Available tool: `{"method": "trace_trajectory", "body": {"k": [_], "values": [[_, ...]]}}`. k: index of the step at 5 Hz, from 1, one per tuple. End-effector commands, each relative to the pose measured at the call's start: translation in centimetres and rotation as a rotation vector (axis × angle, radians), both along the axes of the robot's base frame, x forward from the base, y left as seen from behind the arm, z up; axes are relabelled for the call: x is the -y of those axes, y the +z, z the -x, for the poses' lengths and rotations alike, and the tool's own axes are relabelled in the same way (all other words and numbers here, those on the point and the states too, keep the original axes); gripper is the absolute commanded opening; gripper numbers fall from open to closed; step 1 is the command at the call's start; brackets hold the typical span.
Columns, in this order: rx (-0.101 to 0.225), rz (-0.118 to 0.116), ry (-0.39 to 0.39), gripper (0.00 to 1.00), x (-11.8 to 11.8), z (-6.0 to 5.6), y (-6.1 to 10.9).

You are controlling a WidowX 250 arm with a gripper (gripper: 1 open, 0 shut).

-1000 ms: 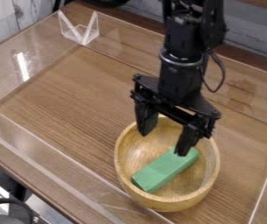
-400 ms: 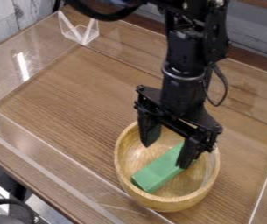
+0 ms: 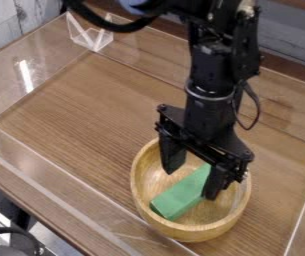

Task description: Remove the green block from inside the brown bowl and put it on the table

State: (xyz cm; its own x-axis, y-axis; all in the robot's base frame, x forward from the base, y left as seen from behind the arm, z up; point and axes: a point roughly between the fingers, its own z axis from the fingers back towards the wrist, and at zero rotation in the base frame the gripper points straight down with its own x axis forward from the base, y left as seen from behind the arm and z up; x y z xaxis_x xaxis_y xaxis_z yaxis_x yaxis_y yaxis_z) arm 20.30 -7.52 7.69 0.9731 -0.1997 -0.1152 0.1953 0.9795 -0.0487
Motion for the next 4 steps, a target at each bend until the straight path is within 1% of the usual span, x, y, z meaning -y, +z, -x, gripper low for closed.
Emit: {"method": "trace_trajectory", "body": {"k": [1, 2, 4], "values": [[0.026, 0.016, -0.034, 1.0, 0.48, -0.29, 0.17], [0.026, 0.022, -0.062, 1.0, 0.59, -0.21, -0.17], [0.033, 0.034, -0.09, 1.0, 0.8, -0.07, -0.54]]}}
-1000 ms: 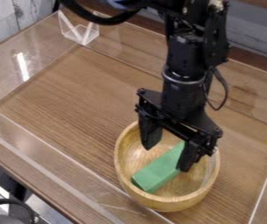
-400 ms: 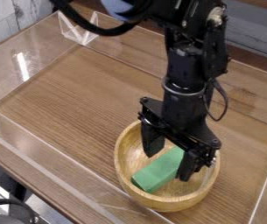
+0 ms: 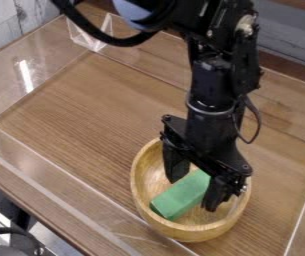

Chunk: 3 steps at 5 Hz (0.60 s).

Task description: Remove the green block from inside the brown bowl and put it on the table

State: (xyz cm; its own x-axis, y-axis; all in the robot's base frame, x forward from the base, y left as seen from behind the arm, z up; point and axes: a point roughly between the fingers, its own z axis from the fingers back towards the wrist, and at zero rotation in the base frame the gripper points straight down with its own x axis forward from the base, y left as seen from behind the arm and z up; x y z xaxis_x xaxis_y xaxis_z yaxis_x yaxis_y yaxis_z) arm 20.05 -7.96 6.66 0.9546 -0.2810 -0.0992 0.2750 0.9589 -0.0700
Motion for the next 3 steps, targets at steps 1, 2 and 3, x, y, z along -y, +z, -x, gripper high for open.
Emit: {"method": "trace_trajectory", "body": {"k": [1, 2, 3], "values": [[0.027, 0.015, -0.015, 1.0, 0.4, -0.3, 0.3], [0.029, 0.014, -0.017, 1.0, 0.4, -0.3, -0.3], [0.032, 0.014, -0.021, 1.0, 0.3, -0.3, -0.9]]}}
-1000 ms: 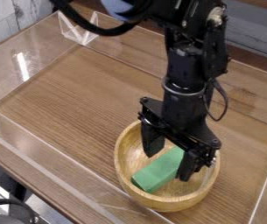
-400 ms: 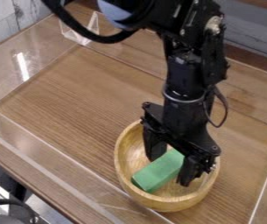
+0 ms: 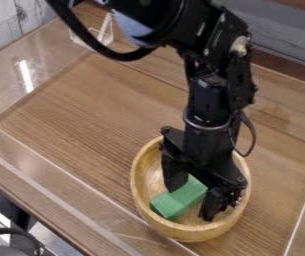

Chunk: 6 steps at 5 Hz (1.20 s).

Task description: Remove the green block from inside the brown bowl and put it on the table

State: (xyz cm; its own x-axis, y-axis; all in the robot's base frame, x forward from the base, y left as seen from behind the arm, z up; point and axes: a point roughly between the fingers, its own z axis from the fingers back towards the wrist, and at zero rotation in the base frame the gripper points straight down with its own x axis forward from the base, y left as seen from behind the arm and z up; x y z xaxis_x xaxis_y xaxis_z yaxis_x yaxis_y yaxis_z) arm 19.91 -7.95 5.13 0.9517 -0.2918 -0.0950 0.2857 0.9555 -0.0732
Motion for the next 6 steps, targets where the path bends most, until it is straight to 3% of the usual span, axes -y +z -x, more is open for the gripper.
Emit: {"method": "trace_trajectory", "body": {"k": [1, 5, 6], "values": [[0.032, 0.01, -0.014, 1.0, 0.3, -0.4, 0.1], [0.041, 0.01, -0.017, 1.0, 0.3, -0.5, -1.9], [0.041, 0.009, -0.022, 0.0, 0.2, -0.6, -1.8]]}}
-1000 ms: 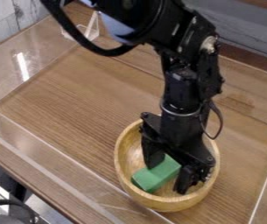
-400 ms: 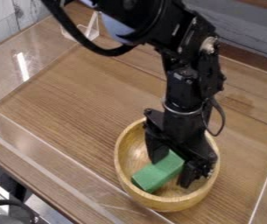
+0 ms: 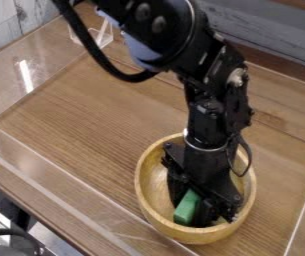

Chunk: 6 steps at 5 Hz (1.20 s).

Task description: Remove the green block from inside the brown bowl and put it on the table

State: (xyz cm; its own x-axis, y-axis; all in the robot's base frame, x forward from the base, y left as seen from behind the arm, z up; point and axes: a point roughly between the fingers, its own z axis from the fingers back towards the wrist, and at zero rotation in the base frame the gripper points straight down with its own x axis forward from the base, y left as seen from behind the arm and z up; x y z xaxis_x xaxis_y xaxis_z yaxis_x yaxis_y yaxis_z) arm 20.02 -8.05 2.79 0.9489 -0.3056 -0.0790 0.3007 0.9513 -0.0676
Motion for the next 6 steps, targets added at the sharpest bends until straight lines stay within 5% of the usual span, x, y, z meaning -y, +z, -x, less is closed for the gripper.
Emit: {"method": "trace_trajectory", "body": {"k": [1, 4, 6], "values": [[0.02, 0.008, -0.005, 0.0, 0.0, -0.5, 1.1], [0.009, 0.003, 0.017, 0.0, -0.5, -0.5, 3.0], [0.018, -0.004, 0.1, 0.0, -1.0, -0.7, 5.8]]}}
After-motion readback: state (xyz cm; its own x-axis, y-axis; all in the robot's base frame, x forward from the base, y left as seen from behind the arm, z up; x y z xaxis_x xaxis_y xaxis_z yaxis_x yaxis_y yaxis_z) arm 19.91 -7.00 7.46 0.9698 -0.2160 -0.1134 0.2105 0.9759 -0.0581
